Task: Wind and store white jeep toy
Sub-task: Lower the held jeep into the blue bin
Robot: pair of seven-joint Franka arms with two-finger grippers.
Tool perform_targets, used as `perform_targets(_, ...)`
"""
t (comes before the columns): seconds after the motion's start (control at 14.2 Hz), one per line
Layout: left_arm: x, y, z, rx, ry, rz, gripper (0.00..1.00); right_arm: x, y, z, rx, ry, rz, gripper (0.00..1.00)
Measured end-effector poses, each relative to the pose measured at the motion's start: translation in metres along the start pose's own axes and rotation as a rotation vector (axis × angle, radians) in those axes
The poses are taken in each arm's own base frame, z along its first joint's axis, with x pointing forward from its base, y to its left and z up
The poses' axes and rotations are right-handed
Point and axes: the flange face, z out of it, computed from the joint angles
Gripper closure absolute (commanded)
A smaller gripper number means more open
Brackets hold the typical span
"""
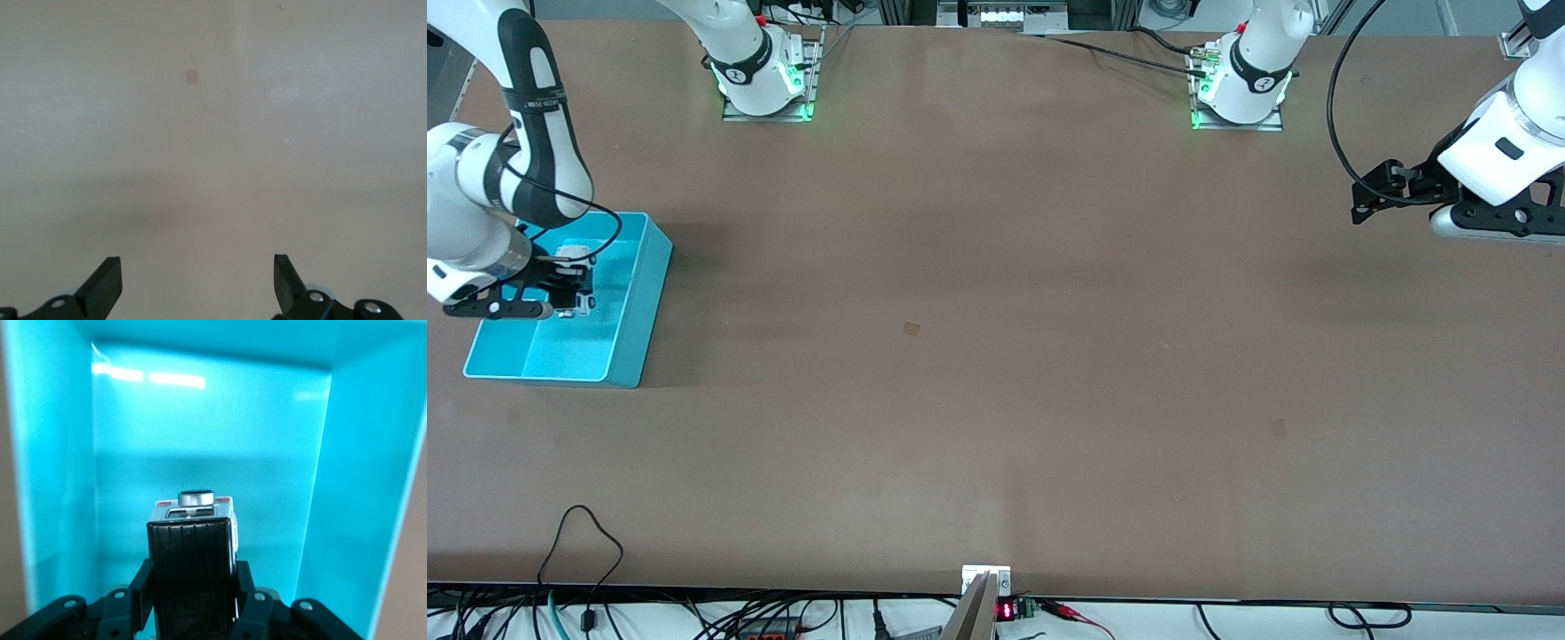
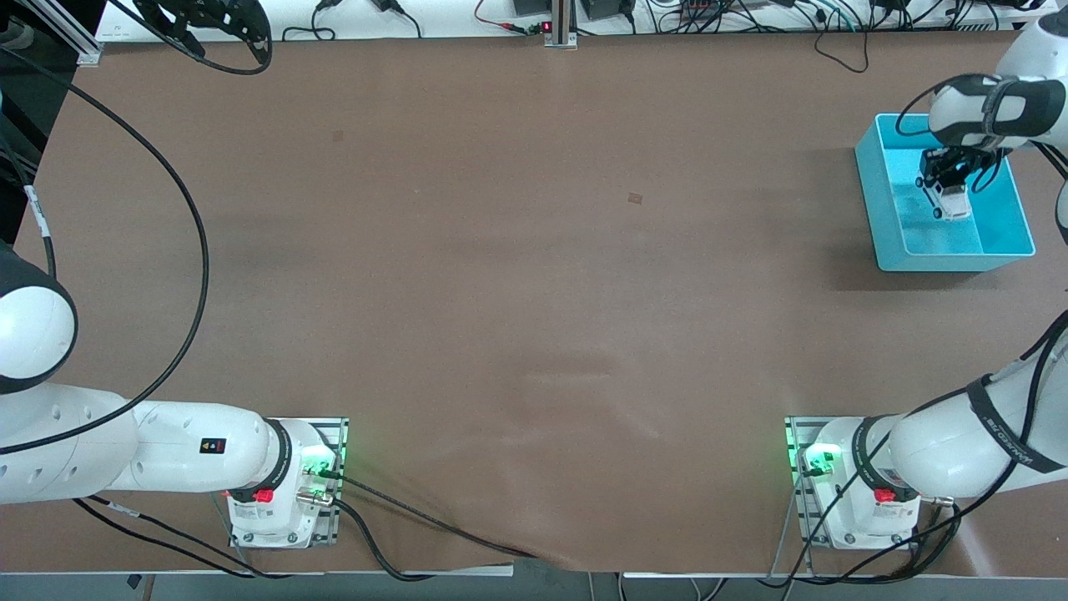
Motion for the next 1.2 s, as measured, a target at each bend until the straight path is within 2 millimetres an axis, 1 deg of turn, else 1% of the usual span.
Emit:
perform_targets(0.21, 0.000, -0.001, 0.000, 0.000, -0.001, -0.001, 0.00, -0.016, 0.009, 0.018, 0.003, 0.002, 0.021, 1.00)
perform_targets(0.49, -0.001, -0.003, 0.000, 0.000, -0.006, -0.005, 0.00, -0.028, 0.011, 0.038, -0.004, 0.015, 0.030, 1.00)
perform_targets(0.85, -0.001, -0.008, 0.001, -0.001, -0.007, -0.015, 0.00, -0.033, 0.010, 0.059, -0.002, -0.004, 0.047, 1.00)
perform_targets(1.06, -0.001, -0.009, 0.001, -0.001, -0.011, -0.016, 0.00, -0.033, 0.009, 0.066, 0.002, -0.011, 0.056, 1.00)
perform_targets(1.13, -0.001, -0.009, 0.001, -0.001, -0.013, -0.016, 0.00, -0.033, 0.009, 0.066, 0.005, -0.011, 0.061, 0.93)
perform_targets(1.2, -0.002, -0.009, 0.001, -0.001, -0.015, -0.016, 0.00, -0.033, 0.010, 0.066, 0.007, -0.010, 0.066, 0.76)
